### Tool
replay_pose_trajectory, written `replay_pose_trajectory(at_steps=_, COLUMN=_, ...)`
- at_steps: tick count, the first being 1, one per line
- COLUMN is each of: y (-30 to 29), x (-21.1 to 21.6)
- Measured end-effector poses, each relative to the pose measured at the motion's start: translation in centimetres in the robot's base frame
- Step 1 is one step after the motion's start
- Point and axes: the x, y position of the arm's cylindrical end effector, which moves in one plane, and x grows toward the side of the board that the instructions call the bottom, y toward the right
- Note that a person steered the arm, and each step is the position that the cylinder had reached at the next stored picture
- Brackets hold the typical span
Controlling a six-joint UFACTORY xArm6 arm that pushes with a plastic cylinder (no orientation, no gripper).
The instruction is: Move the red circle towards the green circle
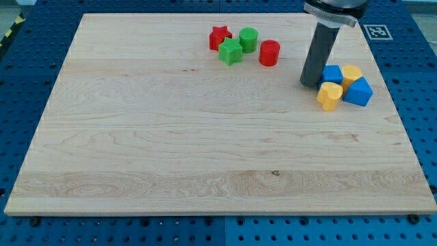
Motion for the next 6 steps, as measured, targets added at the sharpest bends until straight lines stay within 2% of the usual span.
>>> replay_pose_trajectory(at_steps=1, y=-3.5, x=-0.8)
replay_pose_trajectory(at_steps=5, y=-1.2, x=-2.1)
replay_pose_trajectory(at_steps=6, y=-3.8, x=-6.0)
